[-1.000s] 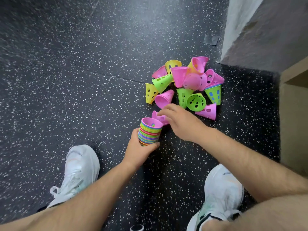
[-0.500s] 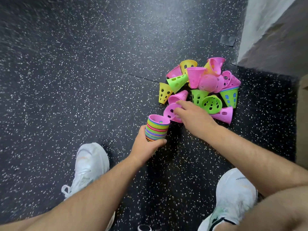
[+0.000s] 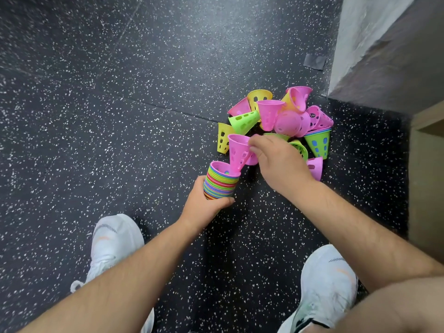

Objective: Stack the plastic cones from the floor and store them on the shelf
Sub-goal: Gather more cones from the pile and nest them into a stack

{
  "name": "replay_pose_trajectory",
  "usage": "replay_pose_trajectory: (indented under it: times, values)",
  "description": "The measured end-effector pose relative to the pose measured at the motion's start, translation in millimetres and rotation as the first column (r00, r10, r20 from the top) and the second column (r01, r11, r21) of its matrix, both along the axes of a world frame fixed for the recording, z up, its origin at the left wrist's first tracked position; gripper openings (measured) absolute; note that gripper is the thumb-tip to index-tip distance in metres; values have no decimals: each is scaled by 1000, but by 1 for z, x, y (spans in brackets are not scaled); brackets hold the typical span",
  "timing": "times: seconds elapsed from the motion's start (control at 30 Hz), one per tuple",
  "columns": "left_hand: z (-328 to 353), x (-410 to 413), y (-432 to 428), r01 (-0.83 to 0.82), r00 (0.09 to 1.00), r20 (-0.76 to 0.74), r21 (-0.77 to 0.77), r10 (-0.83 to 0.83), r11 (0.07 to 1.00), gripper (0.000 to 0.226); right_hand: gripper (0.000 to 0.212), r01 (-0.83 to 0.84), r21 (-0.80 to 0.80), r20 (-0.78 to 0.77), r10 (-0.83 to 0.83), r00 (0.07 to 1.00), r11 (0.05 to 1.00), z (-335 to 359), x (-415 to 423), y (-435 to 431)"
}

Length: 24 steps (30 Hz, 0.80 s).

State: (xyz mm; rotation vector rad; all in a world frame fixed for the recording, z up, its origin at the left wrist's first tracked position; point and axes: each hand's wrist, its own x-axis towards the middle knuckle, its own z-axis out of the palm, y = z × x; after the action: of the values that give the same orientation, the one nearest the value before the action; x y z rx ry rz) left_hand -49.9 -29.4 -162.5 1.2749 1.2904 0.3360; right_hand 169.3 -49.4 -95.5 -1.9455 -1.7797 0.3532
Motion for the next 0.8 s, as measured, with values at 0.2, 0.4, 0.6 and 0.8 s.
replay_pose_trajectory:
  times: [0.2,0.4,0.6,0.8]
  values:
    - [-1,6,3,-2,1000,1,-4,2,1000,74,16,-18,-40,-64,16,998,999,-3,-3,1]
    - [4,22,11,7,1000,2,22,-7,1000,65,27,-93,-155,-108,76,991,984,-14,-4,-4]
    - [2,20,12,17,1000,-5,16,-17,1000,62,23,34,-191,155,-4,988,981,-37,12,-1]
    - [-1,16,15,14,1000,-9,1,-14,1000,68,53,-34,-276,274,113,955,961,-40,18,7]
